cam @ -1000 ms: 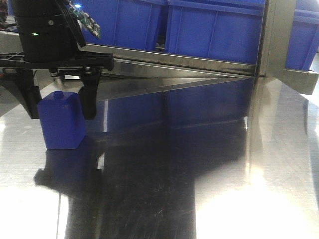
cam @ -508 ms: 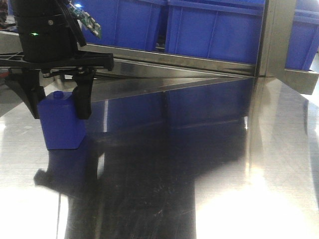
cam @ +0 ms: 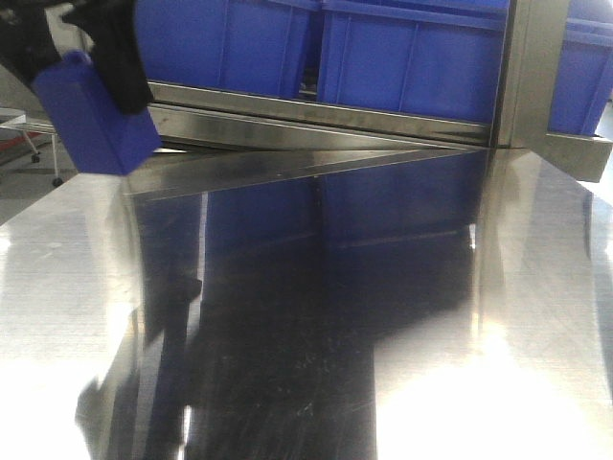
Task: Pick and sort blue part to right shelf
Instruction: 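Lift the blue part with the left gripper off the table, then drive the base away from the table holding both blue parts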
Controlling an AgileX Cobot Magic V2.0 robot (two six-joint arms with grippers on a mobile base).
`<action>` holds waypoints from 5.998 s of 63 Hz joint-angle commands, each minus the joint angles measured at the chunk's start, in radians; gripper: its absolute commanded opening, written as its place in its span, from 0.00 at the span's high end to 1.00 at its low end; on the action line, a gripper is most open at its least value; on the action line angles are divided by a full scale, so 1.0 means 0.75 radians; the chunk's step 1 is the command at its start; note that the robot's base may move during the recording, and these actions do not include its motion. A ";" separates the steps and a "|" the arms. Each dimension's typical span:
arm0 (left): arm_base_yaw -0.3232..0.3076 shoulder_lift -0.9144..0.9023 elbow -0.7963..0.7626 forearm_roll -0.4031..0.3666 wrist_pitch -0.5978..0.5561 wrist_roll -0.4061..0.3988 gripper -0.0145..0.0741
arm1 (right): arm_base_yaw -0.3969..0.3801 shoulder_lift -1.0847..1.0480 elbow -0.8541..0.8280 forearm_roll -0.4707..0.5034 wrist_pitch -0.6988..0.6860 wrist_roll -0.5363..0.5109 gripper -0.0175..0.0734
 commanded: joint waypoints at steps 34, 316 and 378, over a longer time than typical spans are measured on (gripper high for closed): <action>0.300 -0.768 0.715 -0.112 -1.019 -0.008 0.42 | -0.009 0.007 -0.040 -0.008 -0.125 -0.008 0.50; 0.483 -1.397 0.931 -0.009 -0.886 -0.017 0.42 | -0.009 0.007 -0.040 -0.008 -0.125 -0.008 0.50; 0.483 -1.397 0.931 -0.009 -0.886 -0.017 0.42 | -0.009 0.007 -0.040 -0.008 -0.125 -0.008 0.50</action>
